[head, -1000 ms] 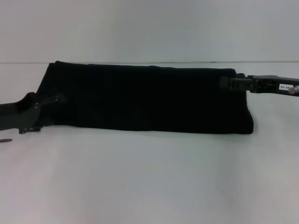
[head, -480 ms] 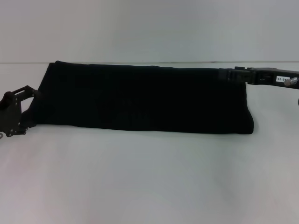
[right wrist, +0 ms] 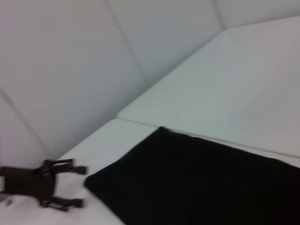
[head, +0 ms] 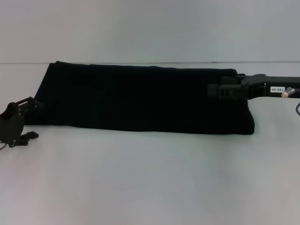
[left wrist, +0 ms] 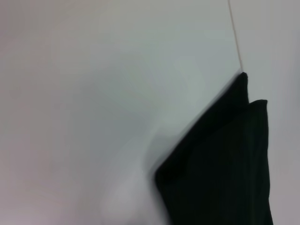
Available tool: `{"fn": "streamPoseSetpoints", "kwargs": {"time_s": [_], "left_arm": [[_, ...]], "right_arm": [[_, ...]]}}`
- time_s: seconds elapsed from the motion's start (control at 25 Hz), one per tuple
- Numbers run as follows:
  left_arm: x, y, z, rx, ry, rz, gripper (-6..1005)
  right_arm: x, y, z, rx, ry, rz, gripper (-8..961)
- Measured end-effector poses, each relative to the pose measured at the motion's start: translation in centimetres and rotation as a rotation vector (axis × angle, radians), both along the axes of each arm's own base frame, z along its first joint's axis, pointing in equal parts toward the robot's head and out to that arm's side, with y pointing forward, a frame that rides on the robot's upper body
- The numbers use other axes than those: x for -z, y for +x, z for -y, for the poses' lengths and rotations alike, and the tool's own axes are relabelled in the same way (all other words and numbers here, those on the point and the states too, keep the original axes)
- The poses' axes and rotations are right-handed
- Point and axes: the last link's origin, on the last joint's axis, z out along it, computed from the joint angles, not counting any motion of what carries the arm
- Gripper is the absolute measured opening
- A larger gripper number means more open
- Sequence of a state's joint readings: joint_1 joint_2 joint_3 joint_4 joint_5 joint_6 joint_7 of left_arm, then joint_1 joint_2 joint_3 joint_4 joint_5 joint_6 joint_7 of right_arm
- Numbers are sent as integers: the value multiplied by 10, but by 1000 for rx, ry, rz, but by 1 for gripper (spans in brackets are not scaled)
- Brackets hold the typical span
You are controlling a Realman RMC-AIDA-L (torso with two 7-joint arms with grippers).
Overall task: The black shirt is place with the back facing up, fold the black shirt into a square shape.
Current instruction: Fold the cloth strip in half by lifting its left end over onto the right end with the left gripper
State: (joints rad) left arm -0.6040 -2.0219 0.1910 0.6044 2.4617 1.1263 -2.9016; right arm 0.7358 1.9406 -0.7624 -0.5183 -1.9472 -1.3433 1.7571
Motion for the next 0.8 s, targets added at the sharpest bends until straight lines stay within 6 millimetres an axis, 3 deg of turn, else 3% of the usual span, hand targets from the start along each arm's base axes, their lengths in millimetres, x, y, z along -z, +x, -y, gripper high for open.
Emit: {"fn": "streamPoseSetpoints", "kwargs": {"time_s": [0.8], "left_arm": [[1,0,-13,-29,52,-12,936]], "right_arm": [[0,-4,-3,-12,17,-8,825]]}}
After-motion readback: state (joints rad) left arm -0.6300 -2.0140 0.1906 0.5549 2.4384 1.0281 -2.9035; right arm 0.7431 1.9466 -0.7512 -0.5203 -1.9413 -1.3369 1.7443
